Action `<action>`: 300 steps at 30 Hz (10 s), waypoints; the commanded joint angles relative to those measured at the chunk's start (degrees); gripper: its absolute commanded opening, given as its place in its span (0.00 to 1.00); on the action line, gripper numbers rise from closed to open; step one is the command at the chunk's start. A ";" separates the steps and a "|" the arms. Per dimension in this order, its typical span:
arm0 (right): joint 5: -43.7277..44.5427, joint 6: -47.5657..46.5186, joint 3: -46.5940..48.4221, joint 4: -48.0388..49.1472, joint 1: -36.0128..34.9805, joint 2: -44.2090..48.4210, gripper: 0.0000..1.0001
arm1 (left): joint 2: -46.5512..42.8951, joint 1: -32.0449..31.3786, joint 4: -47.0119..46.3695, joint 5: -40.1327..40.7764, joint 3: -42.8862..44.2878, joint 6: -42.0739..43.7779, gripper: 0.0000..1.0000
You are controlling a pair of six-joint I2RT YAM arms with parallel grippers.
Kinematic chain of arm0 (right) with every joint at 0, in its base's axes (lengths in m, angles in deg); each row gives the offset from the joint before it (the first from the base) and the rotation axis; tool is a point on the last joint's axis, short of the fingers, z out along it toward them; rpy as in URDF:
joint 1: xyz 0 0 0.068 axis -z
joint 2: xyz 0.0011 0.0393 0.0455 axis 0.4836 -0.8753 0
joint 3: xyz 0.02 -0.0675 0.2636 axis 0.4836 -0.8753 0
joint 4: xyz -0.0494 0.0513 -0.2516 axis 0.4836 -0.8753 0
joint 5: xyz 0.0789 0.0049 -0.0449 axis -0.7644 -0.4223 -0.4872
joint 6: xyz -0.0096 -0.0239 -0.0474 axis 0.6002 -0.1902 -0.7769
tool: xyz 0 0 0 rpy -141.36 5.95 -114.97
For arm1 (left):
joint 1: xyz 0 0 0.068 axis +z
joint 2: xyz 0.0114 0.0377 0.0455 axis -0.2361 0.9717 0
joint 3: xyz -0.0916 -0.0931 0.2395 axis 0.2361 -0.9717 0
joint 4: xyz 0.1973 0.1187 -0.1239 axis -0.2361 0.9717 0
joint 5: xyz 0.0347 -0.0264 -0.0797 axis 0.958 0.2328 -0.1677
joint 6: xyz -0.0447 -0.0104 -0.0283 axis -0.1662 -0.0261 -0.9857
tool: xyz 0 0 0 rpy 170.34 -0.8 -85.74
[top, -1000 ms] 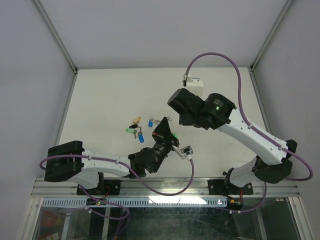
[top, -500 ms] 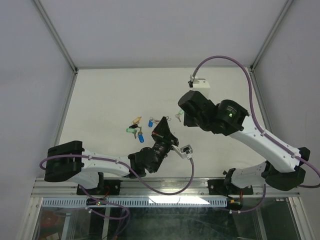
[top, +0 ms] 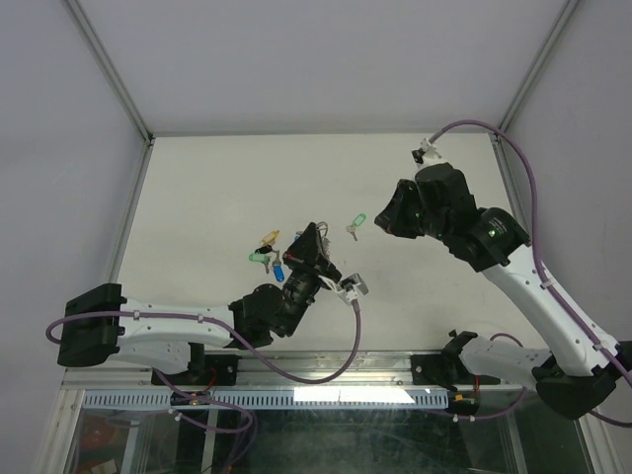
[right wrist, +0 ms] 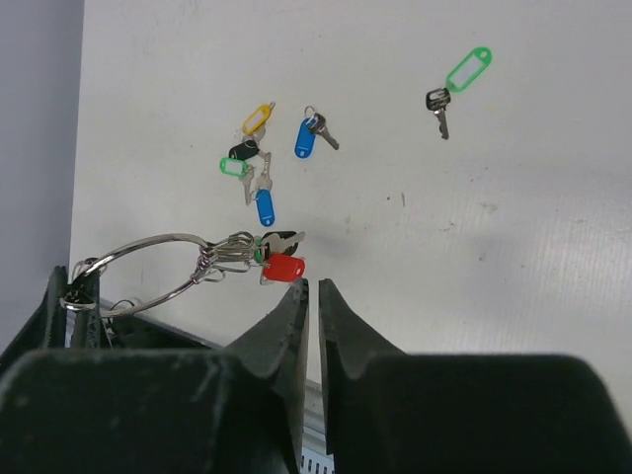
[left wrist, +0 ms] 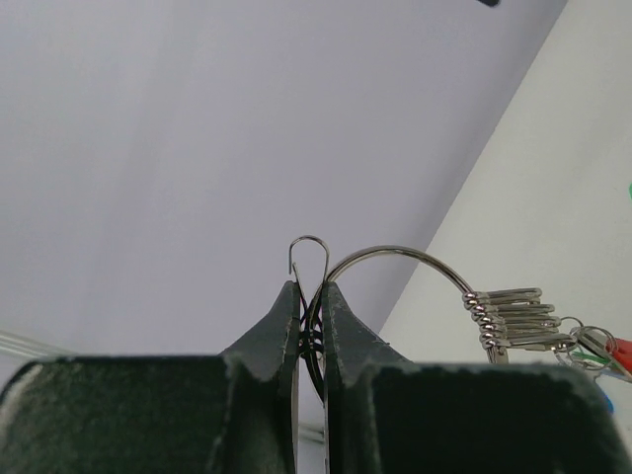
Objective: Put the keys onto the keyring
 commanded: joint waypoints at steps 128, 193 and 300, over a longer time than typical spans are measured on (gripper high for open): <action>-21.08 -13.97 3.50 12.17 -5.39 4.03 0.27 | -15.37 8.25 35.51 -33.63 13.16 -40.89 0.00; 11.40 20.22 10.36 14.21 8.19 -53.45 0.40 | -12.30 15.33 34.69 -28.45 10.24 -38.53 0.00; 11.50 3.97 -0.34 12.33 -10.22 1.75 0.00 | 12.74 -6.62 -17.13 6.84 0.05 15.40 0.00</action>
